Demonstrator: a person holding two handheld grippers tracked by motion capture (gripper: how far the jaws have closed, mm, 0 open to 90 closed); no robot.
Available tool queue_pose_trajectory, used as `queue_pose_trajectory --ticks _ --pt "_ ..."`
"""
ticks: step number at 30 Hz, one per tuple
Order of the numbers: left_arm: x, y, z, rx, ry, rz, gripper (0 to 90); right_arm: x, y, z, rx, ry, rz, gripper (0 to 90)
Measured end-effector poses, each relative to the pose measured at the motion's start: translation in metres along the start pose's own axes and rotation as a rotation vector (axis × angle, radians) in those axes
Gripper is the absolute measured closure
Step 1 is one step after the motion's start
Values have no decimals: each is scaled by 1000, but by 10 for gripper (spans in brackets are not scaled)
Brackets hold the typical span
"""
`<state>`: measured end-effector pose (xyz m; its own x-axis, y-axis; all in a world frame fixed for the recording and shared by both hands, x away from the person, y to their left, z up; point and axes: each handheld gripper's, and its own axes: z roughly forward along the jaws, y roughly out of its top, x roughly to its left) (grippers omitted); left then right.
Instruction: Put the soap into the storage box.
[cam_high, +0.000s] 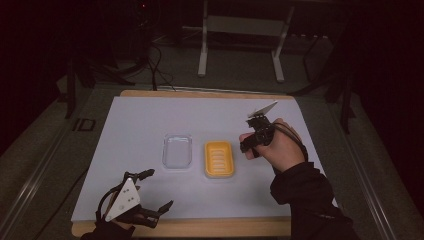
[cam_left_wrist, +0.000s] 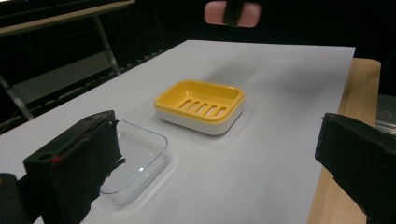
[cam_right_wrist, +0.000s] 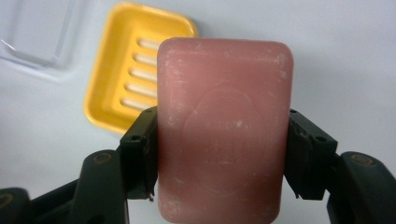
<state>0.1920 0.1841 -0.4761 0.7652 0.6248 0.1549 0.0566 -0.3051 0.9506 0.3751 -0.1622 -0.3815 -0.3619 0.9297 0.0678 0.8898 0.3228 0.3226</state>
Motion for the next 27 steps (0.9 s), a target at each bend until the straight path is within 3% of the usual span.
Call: queue_pose_trajectory --ticks 2,4,7,10,16,22,25,27 --pt "1 0 0 0 1 -1 6 5 0 -1 -36 34 12 377" --pt "1 0 0 2 2 -2 6 12 0 -1 -51 38 16 377" --pt "0 0 0 -1 2 -2 6 21 1 3 -57 33 20 377" --pt "0 0 0 -2 3 -1 6 31 1 8 -51 65 23 377" --pt "0 0 0 -3 0 -1 6 49 -1 22 -86 82 43 377" --pt "0 0 -1 -4 -2 2 6 55 -3 37 -144 124 135 377" --pt "0 0 0 -3 -3 3 6 56 -4 44 -152 124 150 377" --pt "-1 0 -1 -4 -4 2 6 59 -6 58 -151 100 157 377"
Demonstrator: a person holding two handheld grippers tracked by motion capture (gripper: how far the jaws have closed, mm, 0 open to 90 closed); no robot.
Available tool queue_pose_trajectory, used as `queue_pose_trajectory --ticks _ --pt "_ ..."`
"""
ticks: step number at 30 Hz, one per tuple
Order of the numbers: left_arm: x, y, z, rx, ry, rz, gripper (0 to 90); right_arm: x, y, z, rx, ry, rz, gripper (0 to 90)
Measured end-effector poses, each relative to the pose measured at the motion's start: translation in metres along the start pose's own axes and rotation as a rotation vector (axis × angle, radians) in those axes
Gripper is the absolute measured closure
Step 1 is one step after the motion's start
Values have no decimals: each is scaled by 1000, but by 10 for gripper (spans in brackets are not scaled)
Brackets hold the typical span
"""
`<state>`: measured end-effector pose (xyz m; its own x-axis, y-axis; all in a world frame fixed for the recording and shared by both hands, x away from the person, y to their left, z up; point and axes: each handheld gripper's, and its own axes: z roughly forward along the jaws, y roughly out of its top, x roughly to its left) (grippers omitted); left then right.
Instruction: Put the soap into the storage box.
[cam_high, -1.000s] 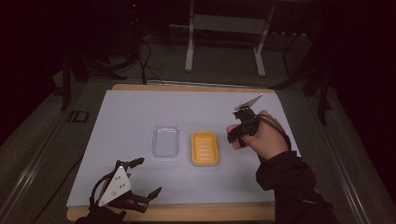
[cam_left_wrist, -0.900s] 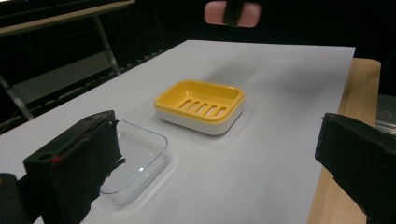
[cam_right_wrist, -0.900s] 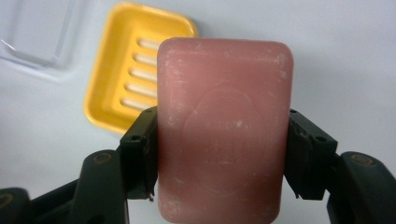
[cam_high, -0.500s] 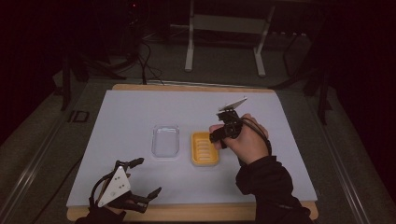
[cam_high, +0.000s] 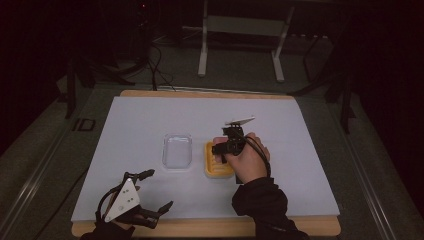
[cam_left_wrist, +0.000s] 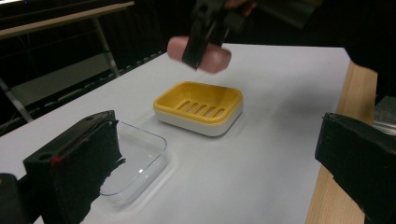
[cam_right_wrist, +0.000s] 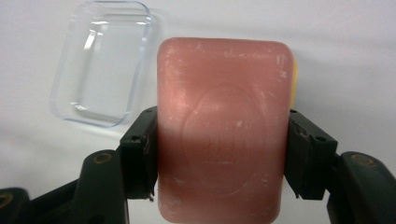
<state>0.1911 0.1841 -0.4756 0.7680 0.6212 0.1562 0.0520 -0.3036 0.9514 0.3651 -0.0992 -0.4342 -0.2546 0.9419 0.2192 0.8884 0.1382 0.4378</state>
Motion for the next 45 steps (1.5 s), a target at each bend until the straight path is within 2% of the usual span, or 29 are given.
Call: queue_pose_trajectory --ticks 1,3,6,8,14,17,21,23,25,34,38,39,42,43,45 --pt "0 0 0 0 0 0 6 0 -1 3 11 3 14 377" --pt "0 0 0 -1 1 -1 6 0 -3 9 -9 9 15 376" --pt "0 0 0 3 4 2 6 1 -5 19 15 -8 16 377" --pt "0 0 0 1 4 0 6 1 -7 27 40 -2 29 376" --pt "0 0 -1 -4 1 -2 6 1 -11 44 71 -35 29 376" --pt "0 0 -1 -4 1 -3 6 3 -13 48 64 -72 11 376" --pt "0 0 -1 -5 -1 -1 6 3 -13 55 72 -87 8 376" --pt "0 0 -2 -8 -2 -6 6 1 -15 60 96 -72 15 376" --pt "0 0 -2 -13 -2 -7 6 2 -16 61 79 -84 10 376" --pt "0 0 -1 -4 -5 -3 6 4 -9 62 139 -90 -26 365" --pt "0 0 -1 -2 -5 -2 6 5 -8 60 171 -101 -97 360" --pt "0 0 -1 -1 -5 -1 6 4 -7 59 165 -93 -105 348" --pt "0 0 -1 2 -7 2 6 4 -5 52 130 -72 -73 294" --pt "0 0 0 3 -7 3 6 4 -3 49 118 -75 -84 287" --pt "0 0 0 2 -7 2 6 3 -1 44 106 -76 -143 286"
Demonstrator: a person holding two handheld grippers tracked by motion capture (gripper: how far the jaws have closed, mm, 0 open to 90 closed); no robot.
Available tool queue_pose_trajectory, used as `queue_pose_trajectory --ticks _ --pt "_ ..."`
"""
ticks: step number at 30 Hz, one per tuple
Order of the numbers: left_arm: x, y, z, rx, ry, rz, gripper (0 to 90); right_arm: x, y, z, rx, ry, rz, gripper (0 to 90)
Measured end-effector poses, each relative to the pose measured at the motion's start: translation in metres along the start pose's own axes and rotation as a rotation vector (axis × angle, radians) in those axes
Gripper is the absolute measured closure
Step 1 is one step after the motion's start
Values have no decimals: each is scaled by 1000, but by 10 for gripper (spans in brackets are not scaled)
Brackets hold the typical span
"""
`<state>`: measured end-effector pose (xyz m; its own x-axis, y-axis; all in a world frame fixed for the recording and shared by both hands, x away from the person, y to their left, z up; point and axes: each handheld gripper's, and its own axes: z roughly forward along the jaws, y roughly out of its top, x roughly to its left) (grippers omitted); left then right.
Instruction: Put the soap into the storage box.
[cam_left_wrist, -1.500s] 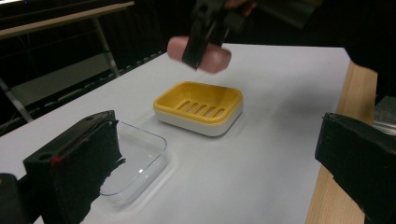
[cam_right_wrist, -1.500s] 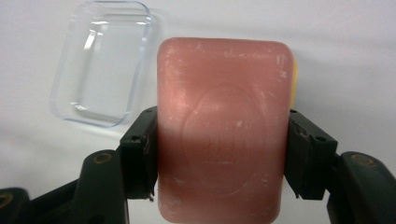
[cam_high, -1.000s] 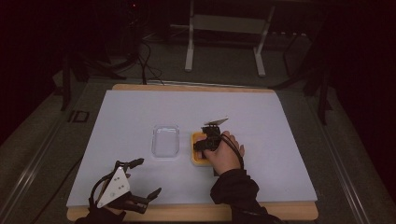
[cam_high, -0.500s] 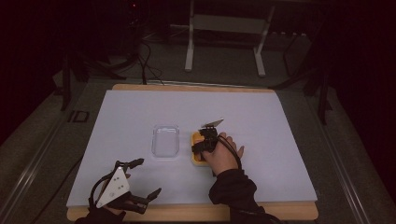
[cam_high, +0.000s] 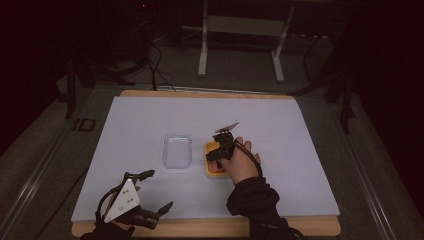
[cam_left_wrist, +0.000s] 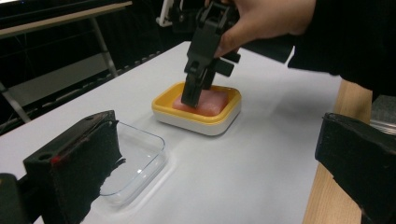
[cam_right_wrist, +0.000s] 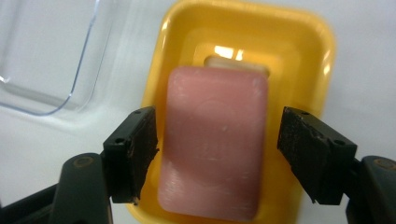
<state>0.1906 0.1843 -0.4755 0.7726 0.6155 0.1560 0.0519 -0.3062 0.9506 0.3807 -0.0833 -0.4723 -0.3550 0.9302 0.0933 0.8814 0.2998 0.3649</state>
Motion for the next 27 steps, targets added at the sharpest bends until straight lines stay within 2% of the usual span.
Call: queue_pose_trajectory --ticks 1,3,5,6,9,11,12,14,17,20,21,27 --pt "0 0 0 0 0 2 6 -1 0 -1 0 4 -5 285" --pt "0 0 0 0 0 0 6 -1 1 -6 -6 -3 -48 283" --pt "0 0 0 0 0 0 6 -2 1 -10 -12 30 -67 258" --pt "0 0 0 1 0 0 6 -4 1 -12 -17 48 -106 256" --pt "0 0 0 0 0 -1 6 -7 1 -16 -17 62 -201 227" --pt "0 0 0 -2 0 -4 6 -13 1 -20 -10 87 -182 227" --pt "0 0 0 -2 0 -3 6 -16 1 -23 -23 89 -188 226" --pt "0 0 0 0 0 -2 6 -23 0 -30 -69 106 -234 225" --pt "0 0 0 1 0 1 6 -34 -1 -38 -109 162 -237 218" --pt "0 0 -1 1 1 1 6 -44 -3 -43 -124 152 -245 219" --pt "0 0 -1 1 2 0 6 -54 -6 -48 -142 171 -242 219" --pt "-1 0 0 4 1 5 6 -79 -17 -63 -209 199 -255 219"
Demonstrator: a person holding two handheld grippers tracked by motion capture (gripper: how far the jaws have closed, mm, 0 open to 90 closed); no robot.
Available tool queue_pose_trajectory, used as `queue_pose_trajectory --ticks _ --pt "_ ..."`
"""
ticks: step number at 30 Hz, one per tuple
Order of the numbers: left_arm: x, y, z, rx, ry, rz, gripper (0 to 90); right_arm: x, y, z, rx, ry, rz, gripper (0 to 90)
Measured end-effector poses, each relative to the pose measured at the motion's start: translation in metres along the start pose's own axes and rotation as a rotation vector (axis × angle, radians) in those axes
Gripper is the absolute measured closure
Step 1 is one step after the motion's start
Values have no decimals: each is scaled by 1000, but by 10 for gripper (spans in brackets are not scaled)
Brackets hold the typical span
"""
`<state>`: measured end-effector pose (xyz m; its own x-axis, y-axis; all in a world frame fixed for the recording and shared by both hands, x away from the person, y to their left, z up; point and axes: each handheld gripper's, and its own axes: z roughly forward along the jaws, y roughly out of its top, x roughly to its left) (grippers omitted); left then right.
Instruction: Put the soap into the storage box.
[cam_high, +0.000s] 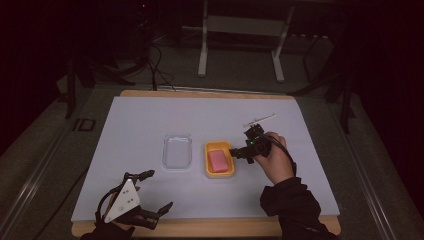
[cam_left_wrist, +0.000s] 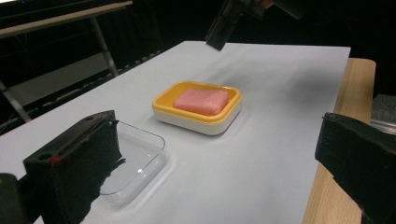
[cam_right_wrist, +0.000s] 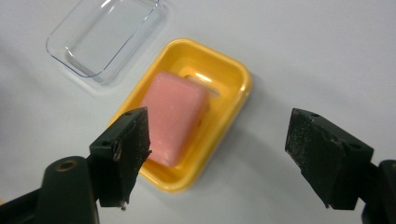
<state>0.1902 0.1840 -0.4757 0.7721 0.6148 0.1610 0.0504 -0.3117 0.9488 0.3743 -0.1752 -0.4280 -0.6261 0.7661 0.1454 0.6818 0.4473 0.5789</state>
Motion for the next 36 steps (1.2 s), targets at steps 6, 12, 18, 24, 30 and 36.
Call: queue_pose_trajectory --ticks 6,12,18,24,30,36 --pt "0 0 0 1 3 -2 6 -17 -16 -12 -22 -1 -25 220" --pt "-1 0 0 1 5 1 6 -26 -35 -17 -49 -9 -27 218" --pt "-1 0 1 5 5 2 6 -37 -52 -20 -56 -32 -27 193" --pt "-1 0 1 7 4 3 6 -45 -66 -24 -66 -51 -15 173" --pt "-1 0 1 6 3 4 6 -54 -82 -30 -91 -78 25 167" --pt "-1 0 1 8 2 6 6 -58 -95 -36 -102 -102 58 158"
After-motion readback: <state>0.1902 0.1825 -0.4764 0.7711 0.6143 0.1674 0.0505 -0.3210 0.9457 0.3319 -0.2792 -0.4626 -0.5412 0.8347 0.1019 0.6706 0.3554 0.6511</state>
